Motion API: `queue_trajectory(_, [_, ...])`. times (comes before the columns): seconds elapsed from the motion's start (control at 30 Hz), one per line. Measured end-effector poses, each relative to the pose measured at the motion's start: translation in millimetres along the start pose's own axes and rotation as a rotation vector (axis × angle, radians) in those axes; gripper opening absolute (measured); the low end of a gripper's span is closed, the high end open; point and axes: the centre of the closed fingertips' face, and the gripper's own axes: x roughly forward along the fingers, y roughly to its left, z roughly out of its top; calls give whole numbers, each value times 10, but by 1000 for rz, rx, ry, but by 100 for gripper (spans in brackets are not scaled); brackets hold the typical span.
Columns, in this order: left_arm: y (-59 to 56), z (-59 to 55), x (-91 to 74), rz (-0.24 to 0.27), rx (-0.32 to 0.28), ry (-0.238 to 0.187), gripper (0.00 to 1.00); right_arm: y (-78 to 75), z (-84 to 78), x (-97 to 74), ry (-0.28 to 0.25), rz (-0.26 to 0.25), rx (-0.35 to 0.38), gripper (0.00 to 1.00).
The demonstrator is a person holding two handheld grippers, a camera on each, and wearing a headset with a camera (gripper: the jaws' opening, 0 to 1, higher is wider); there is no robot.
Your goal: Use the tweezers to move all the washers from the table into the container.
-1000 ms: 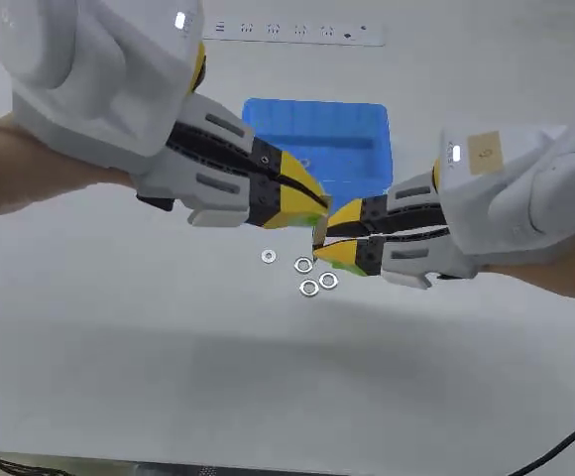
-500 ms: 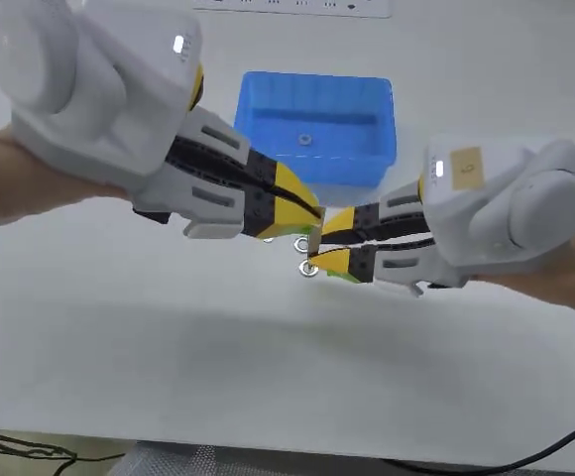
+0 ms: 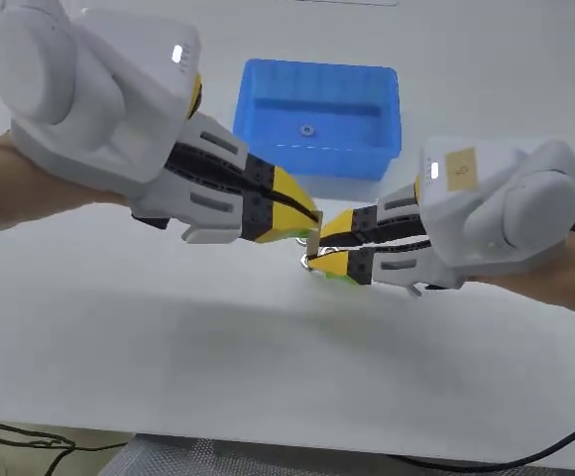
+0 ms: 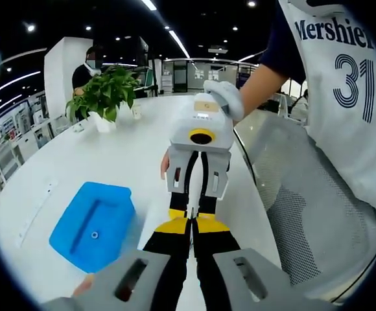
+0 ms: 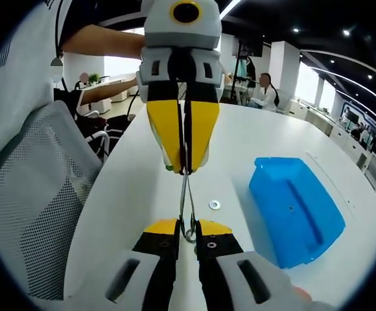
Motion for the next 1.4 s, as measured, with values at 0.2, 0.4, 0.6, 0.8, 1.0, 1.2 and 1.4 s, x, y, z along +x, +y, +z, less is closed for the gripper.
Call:
queue_trajectory(0.2, [-90,27,21,-22,-10,-3,5,22,-11,15,2,7,22,11])
queue_trajectory(0.4, [-105,61,44,-27,-15,-3,5,24,7,72,-6,6,42,12])
queue_trajectory(0.6, [-83,32,22,-21,-27,-3,5,24,3,80,-1,10,33,11])
queue_trajectory(0.8, [-29,13,-2,-16,-43,-2,5,7,0,88,-7,3,65,10])
queue_trajectory(1.0, [-37,15,-21,-20,-36,13,5,0,-6,90,15,-6,48,10])
queue_trajectory(1.2, [-30,96,-70,-9,-43,5,5,-18,65,50,0,-14,49,10])
queue_trajectory(1.4, [16,178,-120,1,-13,7,5,-77,184,-21,-15,-38,41,10])
